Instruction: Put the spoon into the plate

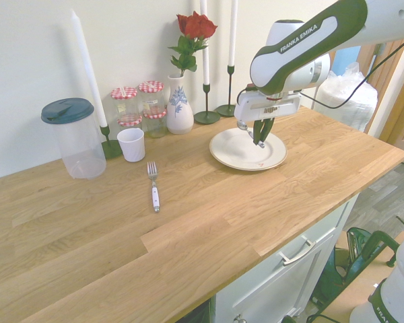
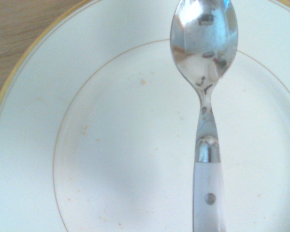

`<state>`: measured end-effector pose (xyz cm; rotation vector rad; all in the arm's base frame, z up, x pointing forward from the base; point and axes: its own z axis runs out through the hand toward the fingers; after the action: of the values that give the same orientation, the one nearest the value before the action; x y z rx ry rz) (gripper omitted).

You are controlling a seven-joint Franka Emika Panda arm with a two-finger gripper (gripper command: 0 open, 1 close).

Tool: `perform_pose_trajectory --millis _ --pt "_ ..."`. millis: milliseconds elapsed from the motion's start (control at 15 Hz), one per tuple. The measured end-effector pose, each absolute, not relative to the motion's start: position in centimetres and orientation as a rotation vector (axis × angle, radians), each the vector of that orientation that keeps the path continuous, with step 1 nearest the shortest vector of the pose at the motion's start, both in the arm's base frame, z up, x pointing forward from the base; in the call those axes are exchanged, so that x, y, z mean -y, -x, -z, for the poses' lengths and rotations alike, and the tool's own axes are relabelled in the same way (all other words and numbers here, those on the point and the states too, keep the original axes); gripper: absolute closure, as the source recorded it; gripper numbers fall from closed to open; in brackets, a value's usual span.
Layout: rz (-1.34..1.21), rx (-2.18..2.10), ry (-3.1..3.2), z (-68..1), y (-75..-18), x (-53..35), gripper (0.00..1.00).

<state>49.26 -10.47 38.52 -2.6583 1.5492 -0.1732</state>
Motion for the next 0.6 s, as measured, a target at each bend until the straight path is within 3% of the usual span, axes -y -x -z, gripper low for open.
perform_pose_trajectory --millis 600 --pt "0.126 -1.521 2.693 -36.7 -49.4 10.7 1.0"
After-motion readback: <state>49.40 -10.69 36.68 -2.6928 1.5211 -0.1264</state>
